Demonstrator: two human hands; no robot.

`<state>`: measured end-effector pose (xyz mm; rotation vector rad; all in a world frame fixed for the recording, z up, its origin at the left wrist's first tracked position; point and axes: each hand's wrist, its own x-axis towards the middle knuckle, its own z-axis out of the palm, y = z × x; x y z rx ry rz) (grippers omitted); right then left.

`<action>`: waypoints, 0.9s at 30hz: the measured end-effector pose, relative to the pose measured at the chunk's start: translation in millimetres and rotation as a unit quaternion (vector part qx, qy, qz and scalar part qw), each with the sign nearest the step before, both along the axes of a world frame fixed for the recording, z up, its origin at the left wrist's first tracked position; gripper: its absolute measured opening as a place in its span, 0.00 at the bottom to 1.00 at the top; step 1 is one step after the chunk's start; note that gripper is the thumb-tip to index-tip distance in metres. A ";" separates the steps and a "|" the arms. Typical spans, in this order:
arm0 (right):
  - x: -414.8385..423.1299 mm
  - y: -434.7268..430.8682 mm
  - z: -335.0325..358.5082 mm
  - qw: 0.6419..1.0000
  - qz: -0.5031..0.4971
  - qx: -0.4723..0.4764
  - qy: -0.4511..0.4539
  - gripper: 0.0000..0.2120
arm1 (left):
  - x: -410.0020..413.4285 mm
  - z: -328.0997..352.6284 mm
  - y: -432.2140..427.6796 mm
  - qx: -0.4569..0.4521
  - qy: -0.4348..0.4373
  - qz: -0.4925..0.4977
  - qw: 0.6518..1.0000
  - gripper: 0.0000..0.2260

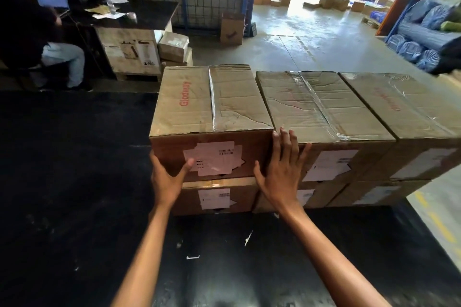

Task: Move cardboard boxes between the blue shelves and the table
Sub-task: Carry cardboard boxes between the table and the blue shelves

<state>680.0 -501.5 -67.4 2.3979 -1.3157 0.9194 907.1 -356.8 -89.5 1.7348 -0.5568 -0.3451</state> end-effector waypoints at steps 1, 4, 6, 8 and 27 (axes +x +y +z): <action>-1.1 0.1 0.9 1.000 0.000 -0.003 0.002 0.46 | -0.2 -1.8 -0.2 0.002 0.003 -0.002 1.000 0.47; -2.9 3.6 5.9 1.000 0.005 -0.001 0.008 0.45 | 0.4 -4.2 -1.0 0.003 0.009 -0.006 1.000 0.45; -3.5 6.5 9.7 1.000 0.012 0.011 0.004 0.45 | 0.5 -5.1 -1.0 0.002 0.016 0.002 1.000 0.42; -3.8 10.2 14.2 1.000 0.011 0.019 0.007 0.46 | -3.6 -5.0 -0.3 0.007 0.012 0.025 1.000 0.39; -52.9 -10.4 75.3 0.977 0.140 0.146 0.068 0.36 | -100.0 80.2 -8.9 -0.016 -0.209 0.106 0.972 0.39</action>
